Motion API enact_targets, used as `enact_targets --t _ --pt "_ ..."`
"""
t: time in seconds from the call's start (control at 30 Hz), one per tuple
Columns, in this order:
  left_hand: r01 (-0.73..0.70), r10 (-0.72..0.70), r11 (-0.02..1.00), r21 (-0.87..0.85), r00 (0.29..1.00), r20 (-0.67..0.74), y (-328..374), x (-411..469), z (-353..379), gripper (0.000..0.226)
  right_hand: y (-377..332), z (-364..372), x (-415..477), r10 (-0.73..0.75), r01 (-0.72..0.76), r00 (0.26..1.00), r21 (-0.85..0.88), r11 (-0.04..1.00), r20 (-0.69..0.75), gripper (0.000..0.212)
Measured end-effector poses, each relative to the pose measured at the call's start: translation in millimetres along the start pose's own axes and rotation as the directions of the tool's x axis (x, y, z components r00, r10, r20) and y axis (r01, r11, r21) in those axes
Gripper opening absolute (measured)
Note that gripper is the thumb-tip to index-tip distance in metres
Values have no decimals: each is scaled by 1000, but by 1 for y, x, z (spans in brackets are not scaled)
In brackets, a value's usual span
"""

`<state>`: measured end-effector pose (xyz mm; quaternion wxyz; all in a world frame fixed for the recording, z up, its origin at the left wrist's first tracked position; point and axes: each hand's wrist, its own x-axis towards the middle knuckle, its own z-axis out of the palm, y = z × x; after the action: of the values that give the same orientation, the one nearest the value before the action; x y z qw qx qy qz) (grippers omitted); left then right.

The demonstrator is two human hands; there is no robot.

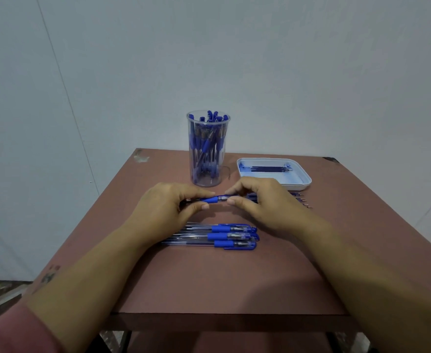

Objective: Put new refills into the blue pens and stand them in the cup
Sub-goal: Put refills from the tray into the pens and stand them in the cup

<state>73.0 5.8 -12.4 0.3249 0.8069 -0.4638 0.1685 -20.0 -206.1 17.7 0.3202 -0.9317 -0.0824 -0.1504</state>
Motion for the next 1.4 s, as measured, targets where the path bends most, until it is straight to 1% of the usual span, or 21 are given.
enact_targets --t 0.13,0.23,0.33,0.4,0.43,0.5,0.6,0.67,0.7,0.77,0.83,0.9,1.0,1.1,1.2,1.27,1.33,1.4 --pt "-35 37 998 45 998 -59 -1 0 0 26 2 7 1 -66 66 994 -6 998 -90 12" --pt "-33 39 997 76 997 -69 1 0 -2 28 5 10 2 -101 99 989 -19 995 -112 13" --pt "0 2 1000 26 998 -62 5 1 -1 29 6 10 4 -62 66 995 48 997 -81 16" --pt "44 -42 998 43 998 -49 9 2 -1 34 7 10 7 -1 11 997 125 992 -79 16" --pt "69 -67 995 67 997 -32 11 1 -1 40 7 9 7 38 -21 995 180 983 -95 14" --pt "119 -122 985 124 992 17 13 -3 -3 61 10 5 9 119 -74 983 291 954 -142 10" --pt "206 -244 951 230 958 153 18 -12 -9 97 13 -3 9 194 -87 954 411 908 -228 16" --pt "231 -307 931 282 914 266 23 -16 -12 114 12 -8 8 192 -59 935 400 914 -299 23" --pt "227 -316 929 291 897 309 26 -18 -12 118 10 -10 8 179 -43 927 382 923 -329 23" --pt "206 -313 931 300 873 373 29 -23 -11 119 8 -12 9 159 -14 914 363 932 -374 22" --pt "179 -305 932 315 856 416 31 -27 -9 114 7 -12 11 132 14 901 332 943 -412 24" --pt "169 -300 932 321 856 421 32 -30 -7 109 8 -12 12 91 53 895 306 951 -437 26" --pt "167 -300 930 329 860 412 31 -30 -7 107 1 -16 15 10 130 881 261 956 -474 23" --pt "157 -299 926 343 860 413 31 -30 -6 108 -11 -27 25 -52 213 831 232 949 -553 19" --pt "156 -298 925 346 863 408 30 -30 -6 109 -23 -44 42 -37 272 766 272 923 -642 21" --pt "159 -298 926 342 864 405 29 -30 -5 110 -31 -55 54 -48 319 714 263 910 -699 24" --pt "162 -301 926 341 862 408 29 -31 -5 110 -36 -65 66 -66 337 672 225 914 -738 23" --pt "165 -305 925 343 860 410 30 -30 -5 109 -36 -71 77 -80 327 658 188 926 -749 21"
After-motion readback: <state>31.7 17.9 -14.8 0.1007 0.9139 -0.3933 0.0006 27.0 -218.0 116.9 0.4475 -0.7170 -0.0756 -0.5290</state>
